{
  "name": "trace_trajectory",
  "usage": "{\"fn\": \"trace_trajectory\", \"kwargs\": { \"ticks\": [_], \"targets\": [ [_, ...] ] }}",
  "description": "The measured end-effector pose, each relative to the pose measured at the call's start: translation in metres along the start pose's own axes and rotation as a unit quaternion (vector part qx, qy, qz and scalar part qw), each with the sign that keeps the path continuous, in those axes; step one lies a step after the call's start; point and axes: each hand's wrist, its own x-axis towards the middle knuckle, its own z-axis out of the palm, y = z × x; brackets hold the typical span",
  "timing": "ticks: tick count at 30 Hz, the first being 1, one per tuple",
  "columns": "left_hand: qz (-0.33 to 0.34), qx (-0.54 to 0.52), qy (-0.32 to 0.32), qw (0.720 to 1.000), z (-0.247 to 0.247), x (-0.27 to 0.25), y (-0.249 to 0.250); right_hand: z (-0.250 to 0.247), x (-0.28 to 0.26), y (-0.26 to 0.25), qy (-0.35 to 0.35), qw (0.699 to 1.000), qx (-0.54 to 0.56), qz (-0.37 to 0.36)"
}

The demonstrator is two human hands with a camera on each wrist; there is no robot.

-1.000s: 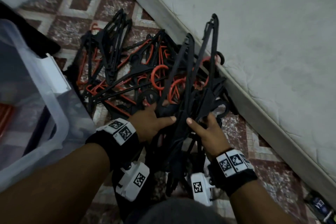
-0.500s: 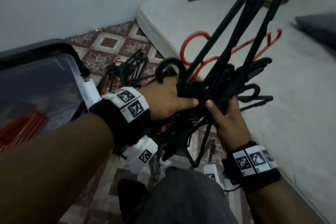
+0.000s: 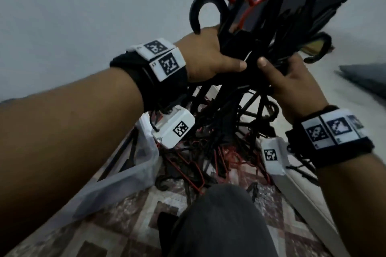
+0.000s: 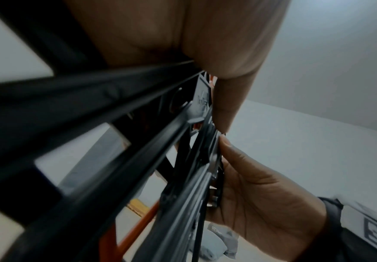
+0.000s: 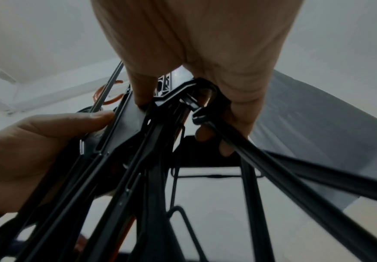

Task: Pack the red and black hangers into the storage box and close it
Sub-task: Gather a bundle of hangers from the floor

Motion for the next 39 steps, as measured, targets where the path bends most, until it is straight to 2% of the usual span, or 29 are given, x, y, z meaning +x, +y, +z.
{"fn": "trace_trajectory", "kwargs": {
  "ticks": [3,7,13,18,23,27,30,32,36,39],
  "targets": [
    [-0.009,0.004,0.010,1.000,-0.003,-0.006,-0.005,0.004,0.006,-0.005,-0.039,0.999,0.008,0.026],
    [-0.033,0.006,-0.011,0.999,0.015,-0.008,-0.025,0.015,0.002,0.017,-0.081,0.994,0.001,0.072],
    [-0.086,0.040,-0.018,0.995,0.067,0.004,-0.056,0.018,-0.010,0.070,-0.096,0.986,-0.011,0.135],
    [-0.129,0.015,-0.094,0.987,0.129,0.011,-0.086,0.015,-0.033,0.121,-0.138,0.968,0.009,0.209],
    [-0.160,0.025,-0.109,0.981,0.162,0.015,-0.098,0.006,-0.040,0.140,-0.155,0.963,-0.004,0.219],
    [-0.143,-0.004,-0.082,0.986,0.153,0.027,-0.091,0.003,-0.025,0.128,-0.132,0.967,0.019,0.218],
    [-0.102,-0.006,-0.043,0.994,0.129,0.033,-0.080,0.000,-0.010,0.106,-0.123,0.972,0.027,0.198],
    [-0.073,-0.004,-0.017,0.997,0.108,0.034,-0.071,-0.002,0.002,0.088,-0.119,0.978,0.018,0.173],
    [-0.023,-0.071,0.030,0.997,0.061,0.026,-0.049,-0.003,0.026,0.044,-0.133,0.986,-0.024,0.101],
    [0.009,-0.064,0.073,0.995,0.030,0.013,-0.037,0.003,0.038,0.009,-0.137,0.988,-0.057,0.049]
  ]
}}
